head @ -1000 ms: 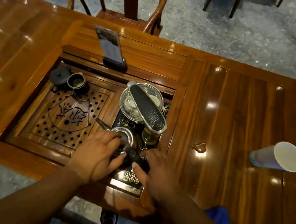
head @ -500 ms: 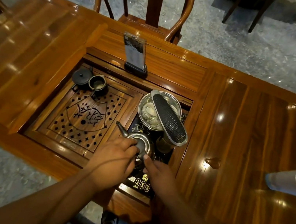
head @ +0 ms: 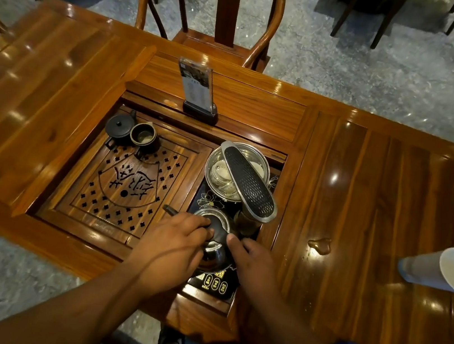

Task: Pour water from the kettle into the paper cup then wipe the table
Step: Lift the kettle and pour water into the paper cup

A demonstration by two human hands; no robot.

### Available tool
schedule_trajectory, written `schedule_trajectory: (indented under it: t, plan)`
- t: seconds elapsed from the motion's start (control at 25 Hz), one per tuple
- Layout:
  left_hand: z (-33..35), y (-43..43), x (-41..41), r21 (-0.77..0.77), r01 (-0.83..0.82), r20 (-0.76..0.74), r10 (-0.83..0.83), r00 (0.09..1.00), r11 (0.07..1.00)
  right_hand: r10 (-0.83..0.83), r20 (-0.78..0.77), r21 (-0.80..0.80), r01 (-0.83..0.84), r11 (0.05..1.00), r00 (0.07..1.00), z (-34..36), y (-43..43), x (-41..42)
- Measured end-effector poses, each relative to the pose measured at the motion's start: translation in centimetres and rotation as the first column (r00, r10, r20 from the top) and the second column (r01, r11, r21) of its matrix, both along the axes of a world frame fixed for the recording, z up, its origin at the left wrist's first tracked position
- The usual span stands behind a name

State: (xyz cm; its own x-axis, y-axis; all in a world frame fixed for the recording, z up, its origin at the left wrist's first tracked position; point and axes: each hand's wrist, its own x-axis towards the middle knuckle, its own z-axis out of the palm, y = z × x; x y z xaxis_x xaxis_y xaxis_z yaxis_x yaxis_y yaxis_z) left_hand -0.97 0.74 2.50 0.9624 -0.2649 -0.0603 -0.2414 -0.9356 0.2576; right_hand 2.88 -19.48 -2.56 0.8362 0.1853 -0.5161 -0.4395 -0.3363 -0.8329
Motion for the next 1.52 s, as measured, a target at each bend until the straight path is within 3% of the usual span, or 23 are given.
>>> schedule_trajectory:
  t: [0.32,0.6,0.88,1.16,1.36,1.52]
  plan:
    - [0.3,-6.5,-0.2,-0.063,0.164,0.002,-0.164,0.986,0.985,-0.049,0.037,-0.053,0.051,0.997,0.998,0.8,-8.2,-2.5]
    - [0.3,-14.5,1.5,-0.105,0.330,0.007,-0.331,0.943,0.938,-0.249,0.075,-0.071,0.254,0.965,0.966,1.2,-15.9,-4.4]
    - [1.0,-22.5,3.8,-0.175,0.408,0.045,-0.406,0.913,0.896,-0.478,0.064,-0.026,0.480,0.877,0.876,2.6,-21.8,-5.8]
    - [2.0,-30.6,5.2,-0.167,0.489,0.195,-0.457,0.867,0.856,-0.642,0.076,-0.079,0.646,0.759,0.763,4.7,-27.1,-7.0]
    - [2.9,-35.3,5.8,-0.140,0.590,0.217,-0.557,0.802,0.795,-0.693,0.157,-0.109,0.710,0.696,0.703,5.9,-30.9,-8.1]
    - [3.5,-38.8,6.1,-0.216,0.614,0.181,-0.587,0.789,0.759,-0.713,0.193,-0.148,0.739,0.658,0.674,6.5,-34.1,-8.7]
